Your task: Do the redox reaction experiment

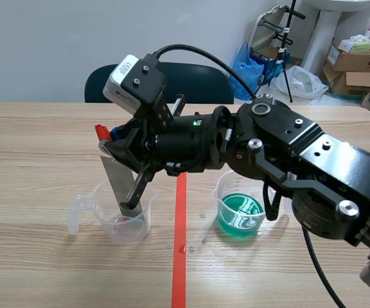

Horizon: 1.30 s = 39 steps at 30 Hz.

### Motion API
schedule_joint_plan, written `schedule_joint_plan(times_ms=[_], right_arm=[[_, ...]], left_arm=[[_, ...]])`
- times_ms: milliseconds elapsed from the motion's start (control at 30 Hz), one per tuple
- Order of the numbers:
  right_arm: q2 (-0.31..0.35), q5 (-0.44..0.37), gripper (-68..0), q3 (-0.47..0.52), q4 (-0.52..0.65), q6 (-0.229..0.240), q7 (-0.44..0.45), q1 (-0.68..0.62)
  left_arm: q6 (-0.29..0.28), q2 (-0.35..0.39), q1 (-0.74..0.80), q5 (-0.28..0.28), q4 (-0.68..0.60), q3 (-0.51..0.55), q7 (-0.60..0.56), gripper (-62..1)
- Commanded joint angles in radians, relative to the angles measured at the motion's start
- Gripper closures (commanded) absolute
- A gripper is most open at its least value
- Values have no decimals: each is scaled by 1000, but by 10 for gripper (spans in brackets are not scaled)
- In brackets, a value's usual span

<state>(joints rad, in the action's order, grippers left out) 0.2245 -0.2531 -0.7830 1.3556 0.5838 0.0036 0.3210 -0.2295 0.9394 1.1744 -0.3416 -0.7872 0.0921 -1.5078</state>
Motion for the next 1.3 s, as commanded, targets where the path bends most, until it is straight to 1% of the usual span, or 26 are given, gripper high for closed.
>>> schedule_joint_plan(times_ms=[0,133,200,267,300,367,467,633,667,1267], right_arm=[[-3,0,-8,3,16,2,14,26],[-3,20,-13,3,16,27,14,31],[-3,26,-58,3,16,39,14,31],[-3,27,-138,3,16,43,14,31],[-3,32,-188,3,16,53,14,31],[-3,45,-296,3,16,88,14,31],[-3,48,-450,3,16,161,14,31],[-3,48,-659,3,16,162,8,30],[-3,48,-679,3,16,162,1,30],[-3,60,-679,3,16,162,-5,30]], left_arm=[[-2,3,3,-5,-6,-2,-44,-623],[-2,3,3,-5,-6,-2,-45,-623],[-2,3,3,-5,-6,-2,-45,-623],[-2,3,3,-5,-6,-2,-45,-623],[-2,3,3,-5,-6,-2,-45,-623],[-2,3,3,-5,-6,-2,-45,-623],[-2,3,3,-5,-6,-2,-45,-623],[-2,3,3,-5,-6,-2,-45,-623],[-2,3,3,-5,-6,-2,-45,-623],[-2,3,3,-5,-6,-2,-45,-623]])
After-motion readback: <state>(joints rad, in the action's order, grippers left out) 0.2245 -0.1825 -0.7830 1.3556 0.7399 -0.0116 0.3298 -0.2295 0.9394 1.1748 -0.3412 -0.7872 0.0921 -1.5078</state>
